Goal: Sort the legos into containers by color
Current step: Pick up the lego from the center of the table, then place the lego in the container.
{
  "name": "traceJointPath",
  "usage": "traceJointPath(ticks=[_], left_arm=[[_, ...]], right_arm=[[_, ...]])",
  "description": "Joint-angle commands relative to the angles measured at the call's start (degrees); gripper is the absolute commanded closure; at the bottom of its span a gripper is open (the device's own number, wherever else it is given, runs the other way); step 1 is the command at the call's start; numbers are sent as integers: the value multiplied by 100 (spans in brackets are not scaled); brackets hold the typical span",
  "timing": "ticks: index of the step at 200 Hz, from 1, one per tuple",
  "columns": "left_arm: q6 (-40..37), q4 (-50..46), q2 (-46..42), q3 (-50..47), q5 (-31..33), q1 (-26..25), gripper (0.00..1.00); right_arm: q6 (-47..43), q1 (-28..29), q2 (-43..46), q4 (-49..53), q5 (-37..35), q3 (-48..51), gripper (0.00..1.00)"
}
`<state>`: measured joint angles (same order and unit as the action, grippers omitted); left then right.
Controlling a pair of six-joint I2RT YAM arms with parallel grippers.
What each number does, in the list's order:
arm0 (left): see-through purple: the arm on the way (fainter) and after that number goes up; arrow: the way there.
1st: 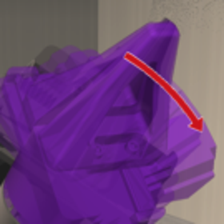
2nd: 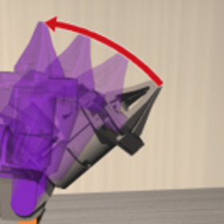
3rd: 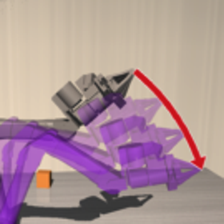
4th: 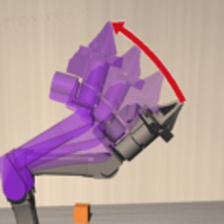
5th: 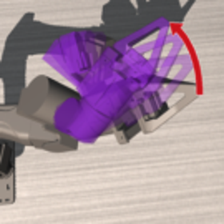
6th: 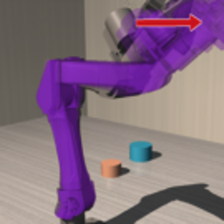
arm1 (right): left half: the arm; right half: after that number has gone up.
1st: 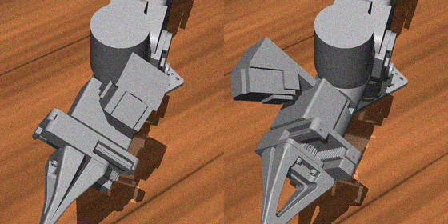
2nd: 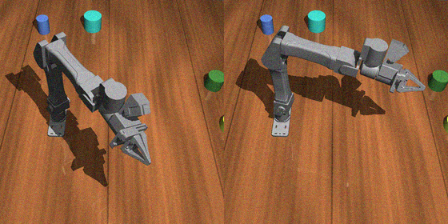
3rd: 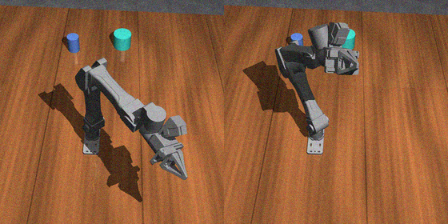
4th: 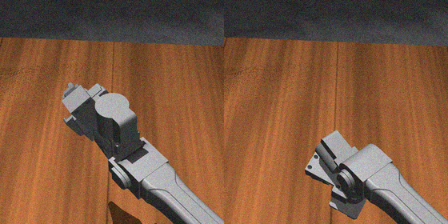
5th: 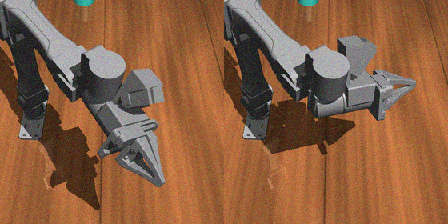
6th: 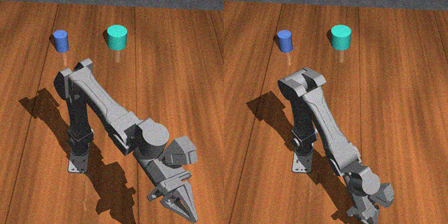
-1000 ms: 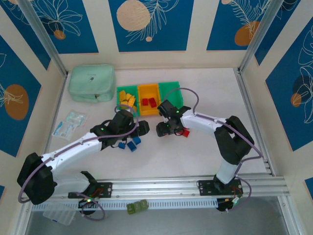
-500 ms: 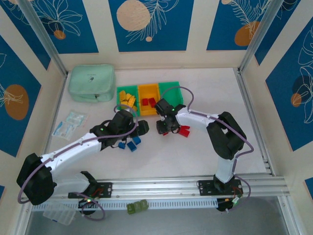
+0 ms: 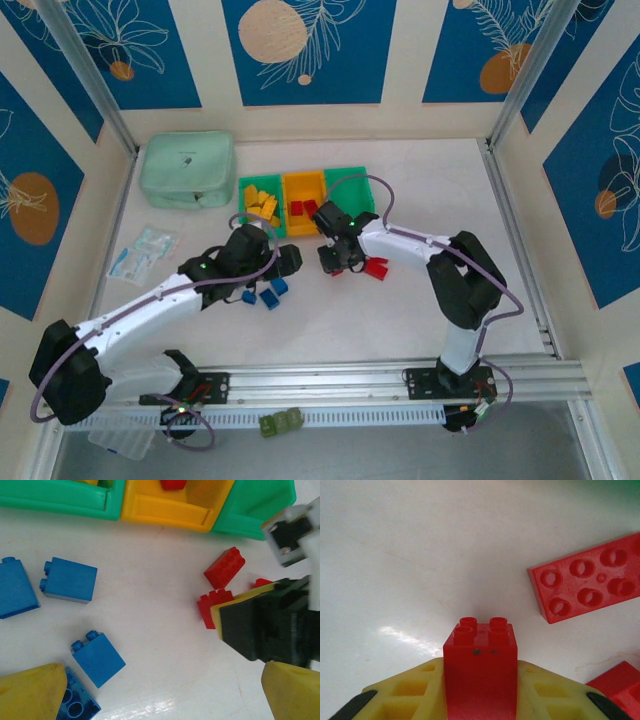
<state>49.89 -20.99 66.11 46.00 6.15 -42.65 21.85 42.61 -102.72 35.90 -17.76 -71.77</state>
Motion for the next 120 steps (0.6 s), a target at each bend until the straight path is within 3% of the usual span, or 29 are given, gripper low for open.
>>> traceJointPath(ticks=[1, 54, 120], left_arm=[[-256, -242, -170, 132, 226, 17, 1], [-726, -490, -164, 436, 120, 413, 1], [-1089, -594, 37, 775, -397, 1061, 1]], right_arm=[[-75, 19, 438, 211, 50, -418, 67], [-236, -111, -118, 170, -46, -1460, 66], [-434, -370, -1830, 285, -331, -3608, 63]])
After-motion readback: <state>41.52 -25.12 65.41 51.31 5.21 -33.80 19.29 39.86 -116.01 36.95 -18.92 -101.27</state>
